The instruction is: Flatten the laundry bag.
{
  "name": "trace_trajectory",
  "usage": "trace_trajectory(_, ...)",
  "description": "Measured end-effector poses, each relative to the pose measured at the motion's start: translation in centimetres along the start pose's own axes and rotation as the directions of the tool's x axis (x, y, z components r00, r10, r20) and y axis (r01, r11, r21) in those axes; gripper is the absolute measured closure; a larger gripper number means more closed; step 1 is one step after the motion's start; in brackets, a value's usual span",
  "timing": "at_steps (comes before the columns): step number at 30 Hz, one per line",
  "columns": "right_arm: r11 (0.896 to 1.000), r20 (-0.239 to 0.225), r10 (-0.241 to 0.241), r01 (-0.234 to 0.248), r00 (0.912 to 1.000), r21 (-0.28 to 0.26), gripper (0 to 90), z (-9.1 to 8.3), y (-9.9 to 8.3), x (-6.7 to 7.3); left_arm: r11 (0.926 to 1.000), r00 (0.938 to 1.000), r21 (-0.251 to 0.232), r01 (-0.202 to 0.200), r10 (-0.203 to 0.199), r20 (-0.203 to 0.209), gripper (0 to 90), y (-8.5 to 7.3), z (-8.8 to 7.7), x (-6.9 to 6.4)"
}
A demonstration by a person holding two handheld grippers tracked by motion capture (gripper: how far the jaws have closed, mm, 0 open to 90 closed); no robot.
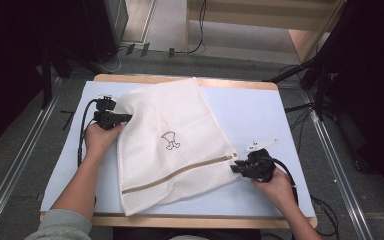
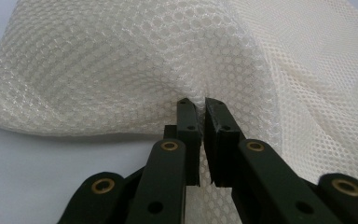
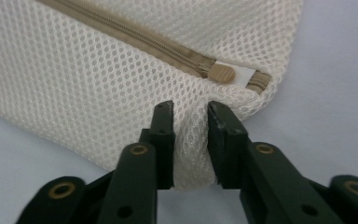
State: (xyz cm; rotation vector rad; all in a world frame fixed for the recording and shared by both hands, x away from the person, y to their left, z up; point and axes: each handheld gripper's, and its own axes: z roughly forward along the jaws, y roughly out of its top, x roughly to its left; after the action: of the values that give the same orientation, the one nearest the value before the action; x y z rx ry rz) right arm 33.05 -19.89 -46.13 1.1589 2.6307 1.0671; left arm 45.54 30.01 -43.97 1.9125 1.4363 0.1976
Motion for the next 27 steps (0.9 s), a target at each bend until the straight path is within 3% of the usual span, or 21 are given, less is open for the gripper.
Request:
trace_trajectory(2, 1.000, 0.004, 0.010, -0.010, 0.9999, -0.023, 64.1, -0.6, -0.1, -0.5, 1.0000, 0.9998, -0.001, 0.001, -0.001, -0.021, 80.0, -0.1, -0.1, 0.1)
trace_trajectory(5, 0.993, 0.013, 0.023, -0.022, 0.9996, -0.112, 58.7, -2.0, -0.2, -1.3, 0.9999, 0.9989, -0.008, -0.012, 0.012, -0.046, 68.6, -0.2, -0.4, 0.1)
trace_trajectory(6, 0.993, 0.013, 0.023, -0.022, 0.9996, -0.112, 58.7, -2.0, -0.2, -1.3, 0.9999, 0.9989, -0.013, -0.010, 0.009, -0.045, 68.6, -0.3, -0.6, 0.2)
trace_trajectory(8, 0.985, 0.027, 0.054, -0.049, 0.9981, -0.163, 58.4, -2.8, 0.0, -2.0, 0.9999, 0.9986, -0.016, 0.000, -0.001, -0.053, 59.0, -0.5, -1.2, 0.4)
trace_trajectory(14, 0.988, 0.041, 0.063, -0.056, 0.9972, -0.142, 59.2, -1.7, 0.7, -2.5, 0.9989, 0.9980, -0.036, 0.031, -0.033, -0.053, 53.3, -1.2, -2.6, 1.2)
trace_trajectory(17, 0.989, 0.057, 0.074, -0.066, 0.9956, -0.131, 60.9, -1.3, 1.2, -2.9, 0.9988, 0.9969, -0.027, 0.040, -0.042, -0.066, 53.2, -2.2, -4.0, 1.4)
trace_trajectory(22, 0.989, 0.062, 0.075, -0.066, 0.9953, -0.131, 61.7, -0.9, 1.9, -3.6, 0.9996, 0.9977, -0.017, 0.021, -0.022, -0.064, 52.9, -3.7, -5.3, 0.5)
trace_trajectory(27, 0.989, 0.058, 0.070, -0.062, 0.9958, -0.136, 61.9, 0.1, 3.0, -4.2, 0.9996, 0.9976, -0.008, 0.027, -0.028, -0.063, 52.9, -5.2, -6.2, -0.7)
